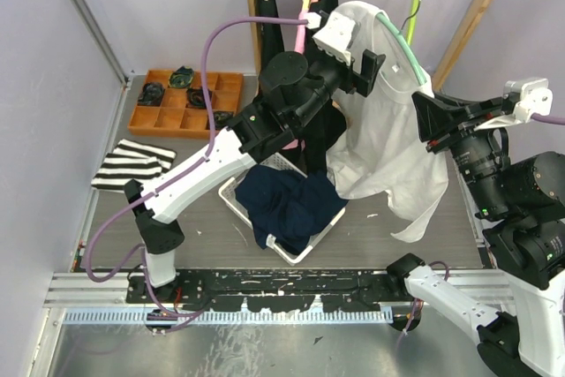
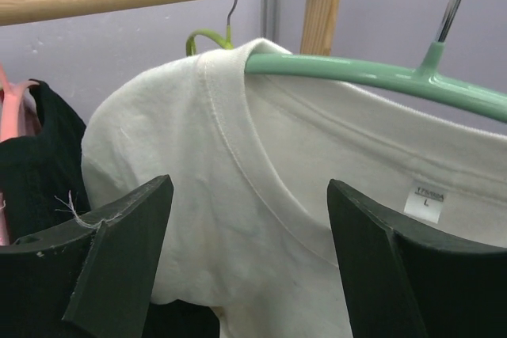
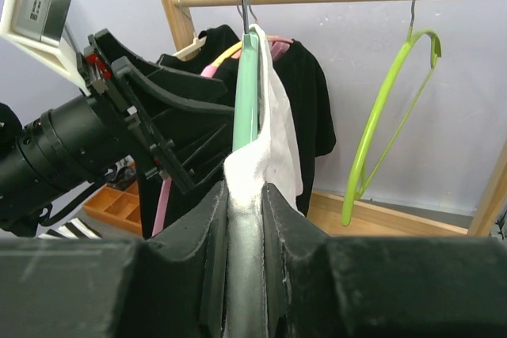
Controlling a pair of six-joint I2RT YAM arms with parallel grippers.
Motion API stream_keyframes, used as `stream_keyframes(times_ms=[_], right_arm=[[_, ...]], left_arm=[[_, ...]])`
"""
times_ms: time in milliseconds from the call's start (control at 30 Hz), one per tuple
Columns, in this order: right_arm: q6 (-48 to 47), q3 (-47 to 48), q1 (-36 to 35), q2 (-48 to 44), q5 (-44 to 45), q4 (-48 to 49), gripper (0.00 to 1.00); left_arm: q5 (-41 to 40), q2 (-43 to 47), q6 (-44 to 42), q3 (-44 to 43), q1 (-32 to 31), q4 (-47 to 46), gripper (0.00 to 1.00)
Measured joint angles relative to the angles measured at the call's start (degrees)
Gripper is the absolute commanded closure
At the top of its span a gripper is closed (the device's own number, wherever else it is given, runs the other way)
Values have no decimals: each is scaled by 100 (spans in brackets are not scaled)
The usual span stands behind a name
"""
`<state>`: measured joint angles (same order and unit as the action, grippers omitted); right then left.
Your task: Remove the t-shirt from the hanger
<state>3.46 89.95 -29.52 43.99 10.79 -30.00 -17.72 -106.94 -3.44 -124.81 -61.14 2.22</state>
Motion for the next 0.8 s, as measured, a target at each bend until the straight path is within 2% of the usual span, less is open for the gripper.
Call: stream_keyframes(times_ms=[100, 200, 433, 667, 800], right_arm=[[26, -52, 0, 0, -55, 0, 99], [57, -105, 0, -13, -90, 0, 99], [105, -168, 0, -63, -107, 0, 99], [116, -214, 0, -90, -105, 11, 99], [120, -323, 0, -92, -103, 61, 99]], left_arm=[[-125, -59, -68, -70, 15, -81, 35], [-210, -81, -109, -114, 39, -168, 58], [-256, -238, -114, -387, 170, -195, 98], [-33, -295, -105, -420, 212, -186, 100], [634, -234, -72, -297, 216, -188, 100]])
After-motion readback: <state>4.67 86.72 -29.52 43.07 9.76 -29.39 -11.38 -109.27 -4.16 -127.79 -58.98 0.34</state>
